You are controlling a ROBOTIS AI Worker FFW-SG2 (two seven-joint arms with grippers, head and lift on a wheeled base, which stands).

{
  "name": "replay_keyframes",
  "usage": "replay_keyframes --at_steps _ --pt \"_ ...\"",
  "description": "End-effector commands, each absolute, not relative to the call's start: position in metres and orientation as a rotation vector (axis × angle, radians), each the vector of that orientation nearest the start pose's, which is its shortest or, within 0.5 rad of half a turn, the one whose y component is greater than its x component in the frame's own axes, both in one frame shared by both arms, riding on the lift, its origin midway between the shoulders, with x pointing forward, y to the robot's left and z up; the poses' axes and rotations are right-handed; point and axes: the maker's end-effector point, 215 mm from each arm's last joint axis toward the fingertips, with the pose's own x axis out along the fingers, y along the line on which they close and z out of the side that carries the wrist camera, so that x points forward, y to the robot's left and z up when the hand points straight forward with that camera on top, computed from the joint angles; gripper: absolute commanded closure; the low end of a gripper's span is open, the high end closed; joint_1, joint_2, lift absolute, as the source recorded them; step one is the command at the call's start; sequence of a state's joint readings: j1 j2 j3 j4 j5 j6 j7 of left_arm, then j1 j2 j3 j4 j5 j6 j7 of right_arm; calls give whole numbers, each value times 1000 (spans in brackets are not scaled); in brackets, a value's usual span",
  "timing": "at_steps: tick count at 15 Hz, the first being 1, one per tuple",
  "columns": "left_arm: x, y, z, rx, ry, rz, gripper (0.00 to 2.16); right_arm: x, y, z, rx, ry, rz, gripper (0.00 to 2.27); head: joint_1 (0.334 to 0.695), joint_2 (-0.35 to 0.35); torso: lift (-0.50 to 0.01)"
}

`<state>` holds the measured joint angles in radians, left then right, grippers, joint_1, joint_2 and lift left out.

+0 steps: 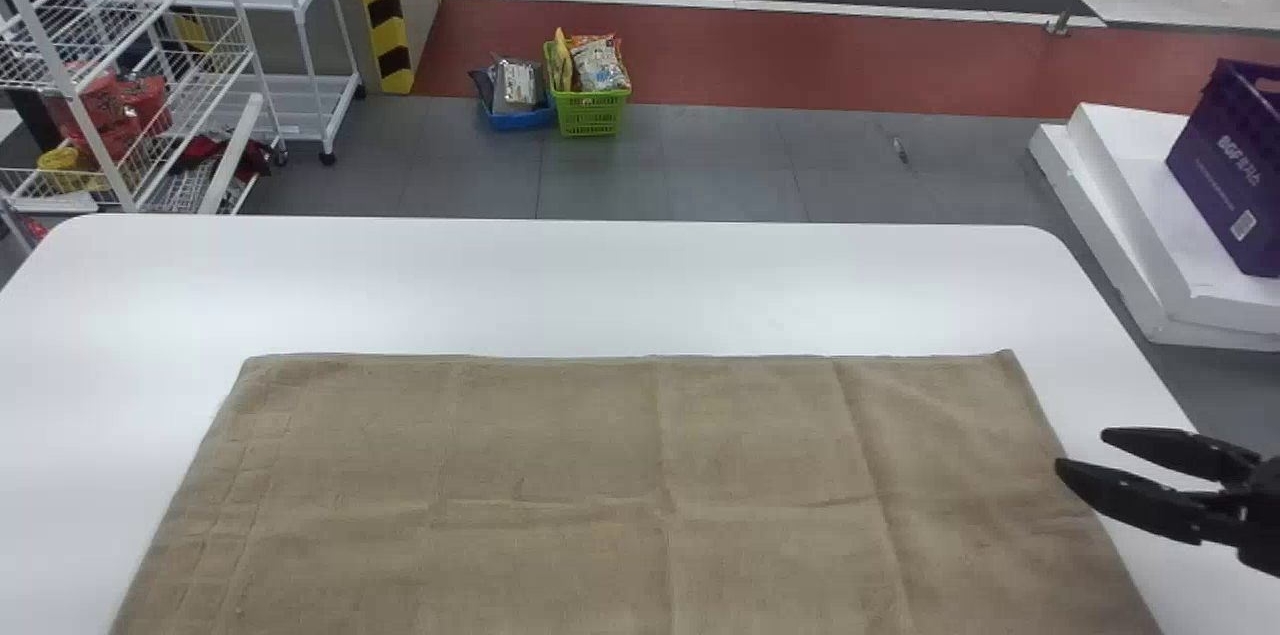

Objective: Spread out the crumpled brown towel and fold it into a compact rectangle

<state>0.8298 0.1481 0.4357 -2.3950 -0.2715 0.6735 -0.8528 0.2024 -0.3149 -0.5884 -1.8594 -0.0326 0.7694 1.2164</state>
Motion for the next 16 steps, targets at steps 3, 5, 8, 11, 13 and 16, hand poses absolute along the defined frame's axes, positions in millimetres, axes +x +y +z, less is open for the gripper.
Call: replay_keyframes --at_steps 3,5,8,11,13,16 --pt "260 354 -434 266 808 -345 29 409 -398 -382 178 556 574 147 695 -89 -127" --pt "278 357 -414 230 751 -315 66 406 -404 -386 275 585 519 147 695 -81 -127" --pt "315 357 -391 153 679 -278 83 406 -408 -398 414 667 426 137 695 -85 -127" --pt "356 352 -367 61 611 -259 113 420 -397 -391 537 709 380 151 695 -85 -127" --pt "383 349 -357 15 564 -258 134 433 -387 -383 576 722 373 154 695 -70 -127" --pt "413 339 -355 -41 541 -282 147 462 -384 -357 581 696 365 151 695 -55 -127"
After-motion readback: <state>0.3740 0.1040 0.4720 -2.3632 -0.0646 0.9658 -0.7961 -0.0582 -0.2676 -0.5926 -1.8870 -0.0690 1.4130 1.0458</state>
